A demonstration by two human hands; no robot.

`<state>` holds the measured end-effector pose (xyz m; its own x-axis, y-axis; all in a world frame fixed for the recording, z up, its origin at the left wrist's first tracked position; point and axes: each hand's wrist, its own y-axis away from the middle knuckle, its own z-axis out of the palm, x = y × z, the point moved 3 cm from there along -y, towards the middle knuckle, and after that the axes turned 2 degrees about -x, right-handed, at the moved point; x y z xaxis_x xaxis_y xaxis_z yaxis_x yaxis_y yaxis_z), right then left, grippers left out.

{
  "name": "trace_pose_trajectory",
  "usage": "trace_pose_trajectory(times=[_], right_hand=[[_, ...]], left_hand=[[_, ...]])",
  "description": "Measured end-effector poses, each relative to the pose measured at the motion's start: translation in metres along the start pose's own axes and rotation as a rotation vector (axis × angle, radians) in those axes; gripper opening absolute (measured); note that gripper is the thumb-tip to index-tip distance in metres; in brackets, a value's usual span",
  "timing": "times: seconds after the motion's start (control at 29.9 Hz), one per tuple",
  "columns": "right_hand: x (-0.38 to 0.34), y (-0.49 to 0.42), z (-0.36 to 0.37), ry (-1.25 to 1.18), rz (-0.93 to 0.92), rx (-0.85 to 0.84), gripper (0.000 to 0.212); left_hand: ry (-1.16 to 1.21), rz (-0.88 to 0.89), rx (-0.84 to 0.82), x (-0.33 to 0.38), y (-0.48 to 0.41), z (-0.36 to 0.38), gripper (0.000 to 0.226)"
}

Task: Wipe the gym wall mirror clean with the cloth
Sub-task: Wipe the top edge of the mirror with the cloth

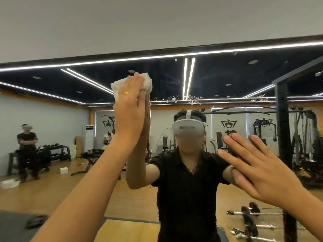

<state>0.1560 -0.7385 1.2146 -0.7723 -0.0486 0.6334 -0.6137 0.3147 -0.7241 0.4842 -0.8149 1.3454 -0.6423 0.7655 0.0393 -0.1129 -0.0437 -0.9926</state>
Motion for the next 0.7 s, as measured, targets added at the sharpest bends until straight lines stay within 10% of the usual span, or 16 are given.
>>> trace_pose_trajectory(times=[0.7], right_hand=[[0.002,0.0,-0.001,-0.02,-0.01,0.095,0.055]], left_hand=[[0.003,-0.084,0.175,-0.061,-0.062,-0.05,0.021]])
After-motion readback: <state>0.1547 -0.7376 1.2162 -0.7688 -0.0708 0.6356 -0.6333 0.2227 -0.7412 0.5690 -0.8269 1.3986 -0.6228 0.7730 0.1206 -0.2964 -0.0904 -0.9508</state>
